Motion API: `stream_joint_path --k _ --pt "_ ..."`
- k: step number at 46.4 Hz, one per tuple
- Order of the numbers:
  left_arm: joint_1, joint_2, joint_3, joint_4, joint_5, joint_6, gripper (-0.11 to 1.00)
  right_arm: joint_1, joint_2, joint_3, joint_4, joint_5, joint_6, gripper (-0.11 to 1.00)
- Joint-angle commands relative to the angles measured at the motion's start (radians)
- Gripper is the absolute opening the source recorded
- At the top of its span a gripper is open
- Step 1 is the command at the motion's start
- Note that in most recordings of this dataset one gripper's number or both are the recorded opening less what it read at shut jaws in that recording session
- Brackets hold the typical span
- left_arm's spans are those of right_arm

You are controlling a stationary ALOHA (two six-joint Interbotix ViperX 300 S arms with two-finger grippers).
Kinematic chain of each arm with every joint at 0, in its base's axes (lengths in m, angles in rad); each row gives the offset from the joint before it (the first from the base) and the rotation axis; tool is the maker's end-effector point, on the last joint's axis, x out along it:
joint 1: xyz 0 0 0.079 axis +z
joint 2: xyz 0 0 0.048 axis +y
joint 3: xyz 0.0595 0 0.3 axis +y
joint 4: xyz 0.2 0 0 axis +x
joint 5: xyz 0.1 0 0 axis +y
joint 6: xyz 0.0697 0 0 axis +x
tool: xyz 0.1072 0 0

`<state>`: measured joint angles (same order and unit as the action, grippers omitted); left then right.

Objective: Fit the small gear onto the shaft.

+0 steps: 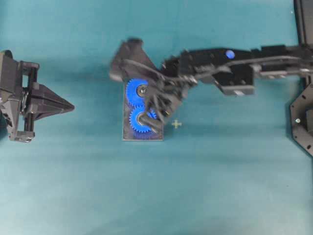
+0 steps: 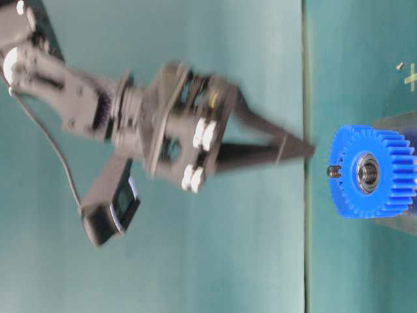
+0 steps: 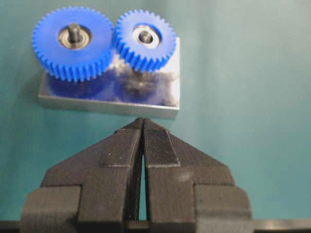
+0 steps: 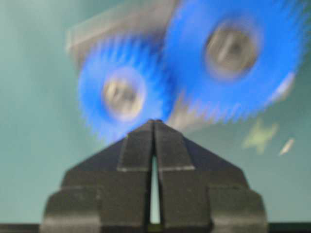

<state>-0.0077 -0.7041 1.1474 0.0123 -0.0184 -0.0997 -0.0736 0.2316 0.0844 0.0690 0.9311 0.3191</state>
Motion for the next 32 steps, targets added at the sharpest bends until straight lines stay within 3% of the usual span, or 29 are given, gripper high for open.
stream_joint_path --k 1,14,32 --pt "0.002 -0.003 -0.009 0.002 -0.015 0.000 0.00 -0.002 0.028 -0.060 -0.002 -0.005 -0.015 0.02" --pt "0.002 -0.005 -0.009 0.002 -0.021 -0.002 0.00 0.009 0.084 -0.072 0.002 0.041 -0.018 0.02" --pt "0.002 -0.005 -0.005 0.002 -0.021 -0.002 0.00 0.067 -0.041 0.086 0.014 0.078 0.040 0.02"
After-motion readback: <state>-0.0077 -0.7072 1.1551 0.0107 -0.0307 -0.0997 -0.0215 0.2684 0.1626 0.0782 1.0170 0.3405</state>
